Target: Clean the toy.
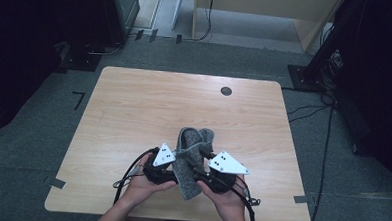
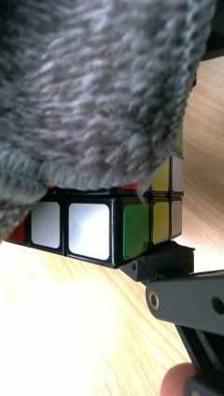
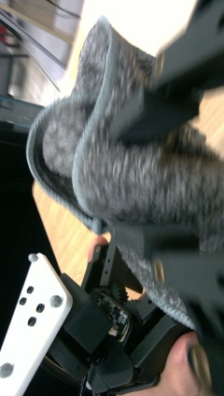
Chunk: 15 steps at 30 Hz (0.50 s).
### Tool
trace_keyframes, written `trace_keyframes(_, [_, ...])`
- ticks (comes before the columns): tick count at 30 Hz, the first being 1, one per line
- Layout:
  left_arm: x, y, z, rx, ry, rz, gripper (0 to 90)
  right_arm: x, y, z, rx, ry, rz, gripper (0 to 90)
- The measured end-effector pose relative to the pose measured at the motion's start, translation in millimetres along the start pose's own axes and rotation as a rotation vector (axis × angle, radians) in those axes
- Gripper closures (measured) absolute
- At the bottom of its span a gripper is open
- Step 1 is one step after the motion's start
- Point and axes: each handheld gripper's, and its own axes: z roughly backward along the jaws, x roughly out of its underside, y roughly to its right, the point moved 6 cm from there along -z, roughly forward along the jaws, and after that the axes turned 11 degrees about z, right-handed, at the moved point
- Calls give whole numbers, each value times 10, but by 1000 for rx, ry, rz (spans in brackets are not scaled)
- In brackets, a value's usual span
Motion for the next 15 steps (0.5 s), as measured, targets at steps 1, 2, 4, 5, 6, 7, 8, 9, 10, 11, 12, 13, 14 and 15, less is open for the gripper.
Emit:
trace_keyframes(1, [-1, 12, 2, -1, 1, -6, 343, 7, -4, 8, -7, -8, 11, 681])
trace_keyframes(2, [3, 31, -3, -10, -1, -24, 343, 17, -12, 0, -10, -15, 21, 724])
trace_keyframes(4, [24, 80, -26, -37, -13, -73, 343, 27, -28, -3, -12, -27, 33, 746])
trace_keyframes(5, [34, 116, -36, -45, -19, -100, 343, 30, -44, -12, -18, -31, 52, 760])
trace_keyframes(6, [37, 139, -42, -47, -17, -114, 342, 22, -124, -23, -47, -37, 58, 768])
trace_keyframes(7, [40, 191, -43, -50, -14, -147, 343, 7, -180, -32, -67, -30, 70, 771])
trace_keyframes(8, [40, 191, -43, -50, -14, -147, 343, -6, -231, -36, -78, -31, 95, 770])
trace_keyframes(9, [37, 205, -38, -53, -8, -153, 342, -18, -253, -37, -65, -36, 127, 770])
trace_keyframes(10, [28, 202, -28, -58, 1, -155, 343, -30, -247, -28, -49, -40, 145, 769])
trace_keyframes(11, [15, 194, -11, -52, 12, -149, 343, -30, -247, -28, -49, -40, 145, 769])
trace_keyframes(12, [-1, 179, 9, -45, 23, -141, 343, -39, -206, -15, -38, -35, 144, 770])
trace_keyframes(13, [-14, 159, 26, -46, 30, -134, 343, -22, -64, 25, -1, -31, 98, 777])
trace_keyframes(14, [-20, 135, 37, -51, 33, -129, 343, -3, -4, 44, 19, -39, 70, 781])
trace_keyframes(15, [-23, 113, 41, -53, 33, -122, 343, 9, 32, 61, 26, -44, 59, 784])
